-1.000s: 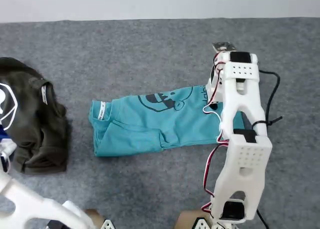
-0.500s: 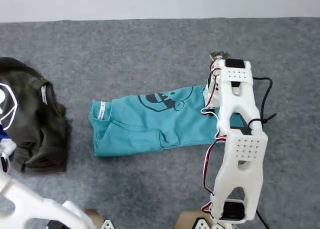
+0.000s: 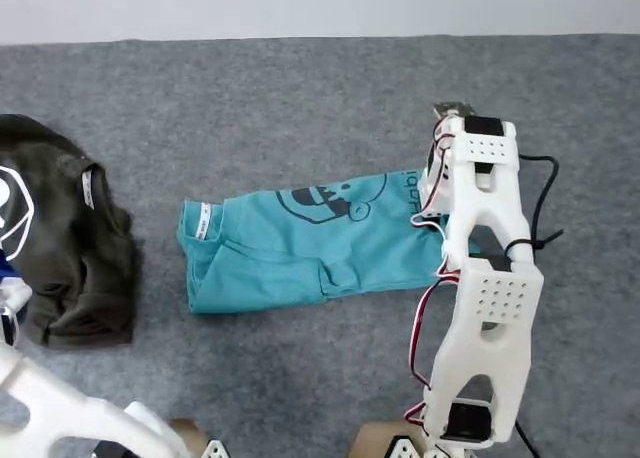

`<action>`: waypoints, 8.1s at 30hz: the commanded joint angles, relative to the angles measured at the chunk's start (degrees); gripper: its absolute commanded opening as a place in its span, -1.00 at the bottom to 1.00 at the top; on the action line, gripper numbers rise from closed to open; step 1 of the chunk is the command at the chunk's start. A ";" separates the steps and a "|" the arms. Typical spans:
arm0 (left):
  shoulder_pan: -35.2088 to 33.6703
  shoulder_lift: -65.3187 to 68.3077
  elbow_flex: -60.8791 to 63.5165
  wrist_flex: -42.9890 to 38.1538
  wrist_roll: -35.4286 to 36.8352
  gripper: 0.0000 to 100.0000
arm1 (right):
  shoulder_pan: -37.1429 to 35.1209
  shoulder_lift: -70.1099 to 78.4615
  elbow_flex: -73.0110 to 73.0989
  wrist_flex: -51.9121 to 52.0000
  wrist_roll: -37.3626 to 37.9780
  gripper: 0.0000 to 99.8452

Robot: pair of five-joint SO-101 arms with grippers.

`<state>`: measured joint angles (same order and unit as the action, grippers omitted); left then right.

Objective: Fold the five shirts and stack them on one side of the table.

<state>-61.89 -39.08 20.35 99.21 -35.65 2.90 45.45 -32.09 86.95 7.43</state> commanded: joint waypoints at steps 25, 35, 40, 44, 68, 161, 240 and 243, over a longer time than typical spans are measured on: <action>0.00 -1.23 -0.48 -0.44 -0.53 -0.98 | 13.14 -7.69 -8.88 9.89 23.12 -0.98; 0.00 -1.23 -0.48 -0.44 -0.44 -0.99 | -3.91 -16.48 -8.79 15.69 20.31 -0.98; 0.00 -1.23 -0.48 -0.44 -0.26 -0.99 | -13.67 -18.95 -8.70 15.78 18.20 -0.98; 0.00 -1.23 -0.40 -0.44 -0.18 -0.99 | -21.76 -19.30 -8.97 15.60 16.09 -0.98; -0.18 -1.23 -0.13 -0.44 -0.18 -0.99 | -42.68 -10.77 -9.05 3.12 14.59 -0.97; -0.09 -1.23 -0.22 -0.18 -0.09 -0.99 | -11.38 -3.82 -3.34 -6.99 26.29 -0.98; -0.09 -1.32 -0.22 -0.09 -0.09 -0.99 | -48.22 -25.80 11.34 11.03 17.76 -0.98; -0.09 -1.32 -0.22 -0.09 -0.09 -0.99 | -46.46 -24.84 11.43 11.30 17.76 -0.98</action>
<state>-61.89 -39.08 20.35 99.21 -35.65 -45.98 23.65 -18.11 97.23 25.54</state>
